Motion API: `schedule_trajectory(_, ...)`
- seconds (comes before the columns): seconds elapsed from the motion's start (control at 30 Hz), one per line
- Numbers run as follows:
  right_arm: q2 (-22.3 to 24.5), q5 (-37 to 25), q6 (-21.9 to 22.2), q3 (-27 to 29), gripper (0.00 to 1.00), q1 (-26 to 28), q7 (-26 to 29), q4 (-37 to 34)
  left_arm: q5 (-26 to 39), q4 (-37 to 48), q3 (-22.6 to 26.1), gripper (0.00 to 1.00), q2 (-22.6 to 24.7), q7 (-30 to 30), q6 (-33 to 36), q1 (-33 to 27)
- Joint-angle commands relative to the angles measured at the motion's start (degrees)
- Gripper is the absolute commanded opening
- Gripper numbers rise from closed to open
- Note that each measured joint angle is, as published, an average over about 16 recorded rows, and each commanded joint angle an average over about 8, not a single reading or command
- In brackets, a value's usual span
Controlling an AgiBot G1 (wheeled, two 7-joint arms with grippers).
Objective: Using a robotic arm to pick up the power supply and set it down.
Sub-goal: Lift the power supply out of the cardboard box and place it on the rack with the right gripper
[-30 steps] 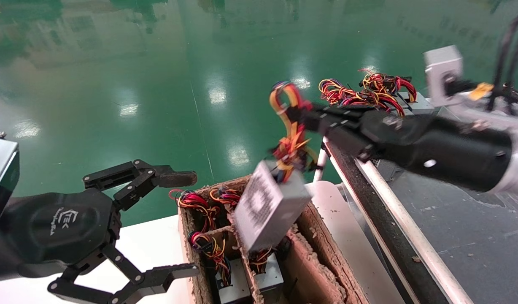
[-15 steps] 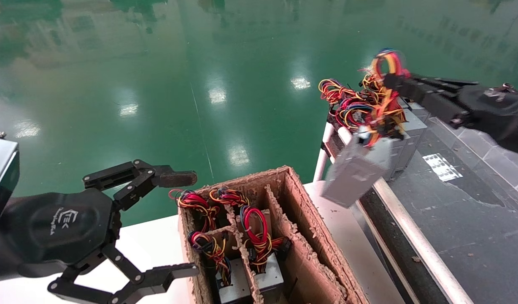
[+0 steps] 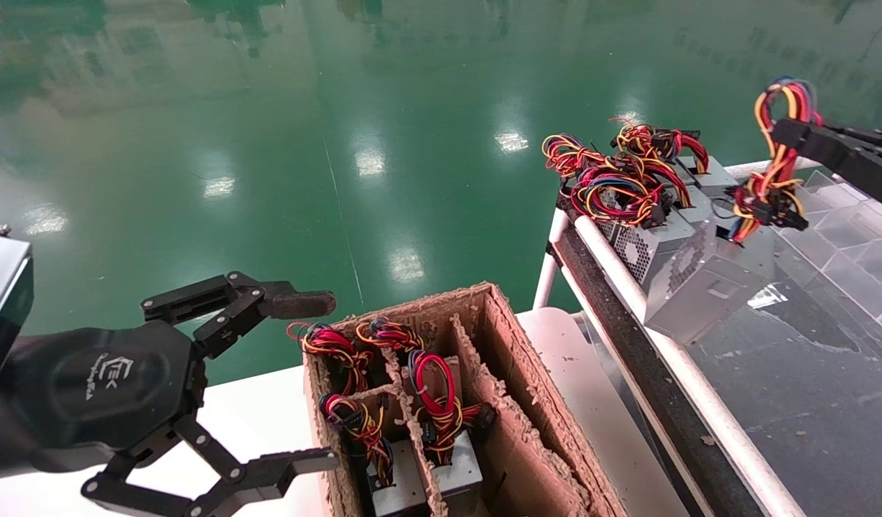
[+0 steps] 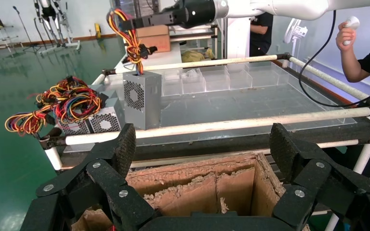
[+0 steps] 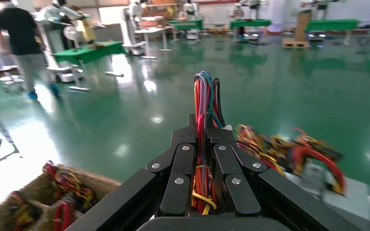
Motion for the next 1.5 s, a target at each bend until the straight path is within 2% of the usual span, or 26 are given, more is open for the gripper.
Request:
schedule_trajectory(0.03, 0.64, -0.48, 0.09, -0.19, 0.00, 0.48, -0.93, -1.53, 0.00, 0.00, 0.00, 1.00, 0.00, 0.00, 0.00, 0.00)
schedule_trajectory(0.43, 0.27, -3.58, 3.56, -1.90, 0.00, 3.40, -4.83, -8.31, -0.02, 0.00, 0.02, 1.00, -0.01, 0.01, -0.01, -0.01)
schedule_trajectory(0.83, -1.24, -5.72, 13.96, -3.06, 0.00, 7.80, -5.56, -12.26, -0.03, 0.00, 0.04, 1.00, -0.02, 0.02, -0.02, -0.01)
schedule_trajectory(1.17, -2.52, -7.15, 19.41, -3.97, 0.00, 9.50, -6.11, -13.39, -0.04, 0.00, 0.06, 1.00, -0.02, 0.03, -0.02, -0.01)
schedule_trajectory(1.5, -3.72, -8.19, 21.49, -4.68, 0.00, 10.05, -6.33, -13.96, -0.05, 0.00, 0.08, 1.00, -0.03, 0.04, -0.03, -0.02)
